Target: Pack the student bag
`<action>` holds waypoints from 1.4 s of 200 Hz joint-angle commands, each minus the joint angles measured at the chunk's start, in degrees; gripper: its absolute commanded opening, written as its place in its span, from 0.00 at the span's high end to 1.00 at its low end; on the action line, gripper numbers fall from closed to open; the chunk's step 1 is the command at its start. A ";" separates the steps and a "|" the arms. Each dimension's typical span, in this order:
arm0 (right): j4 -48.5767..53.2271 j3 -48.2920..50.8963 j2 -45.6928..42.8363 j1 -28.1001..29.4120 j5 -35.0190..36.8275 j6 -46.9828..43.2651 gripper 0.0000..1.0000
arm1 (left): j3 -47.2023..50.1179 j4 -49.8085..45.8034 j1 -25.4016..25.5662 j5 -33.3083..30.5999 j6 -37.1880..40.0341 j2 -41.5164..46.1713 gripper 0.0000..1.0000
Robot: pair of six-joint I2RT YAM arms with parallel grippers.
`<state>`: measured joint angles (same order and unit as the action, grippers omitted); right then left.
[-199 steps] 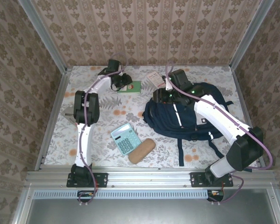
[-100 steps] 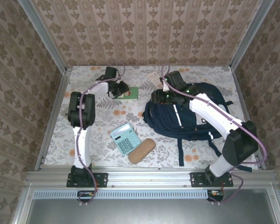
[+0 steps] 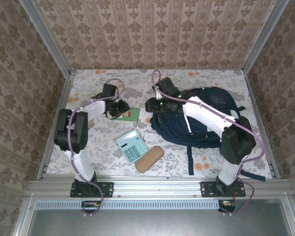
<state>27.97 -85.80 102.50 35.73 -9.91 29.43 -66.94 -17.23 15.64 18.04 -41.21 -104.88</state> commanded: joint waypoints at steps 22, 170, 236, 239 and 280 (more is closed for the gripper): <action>-0.50 -6.80 8.82 2.19 -0.65 0.66 0.55 | 3.83 -5.67 -2.11 -4.33 1.03 9.53 0.65; 6.45 -23.73 25.86 3.48 3.97 -1.92 0.50 | 9.45 -8.78 -5.88 -8.78 -5.21 9.35 0.66; 9.13 -32.35 32.71 2.92 5.25 -4.01 0.46 | 7.81 -6.86 -5.75 -9.00 -4.84 3.88 0.66; 9.18 -32.59 32.92 2.94 5.32 -4.04 0.45 | 7.78 -6.75 -5.79 -8.99 -4.84 3.69 0.66; 9.82 -35.85 35.84 2.03 5.97 -4.59 0.43 | 7.54 -5.54 -5.27 -8.61 -4.78 4.32 0.66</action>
<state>35.62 -118.48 136.20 38.46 -5.28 26.04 -58.15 -25.43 10.04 9.15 -45.47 -100.09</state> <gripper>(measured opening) 0.570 0.342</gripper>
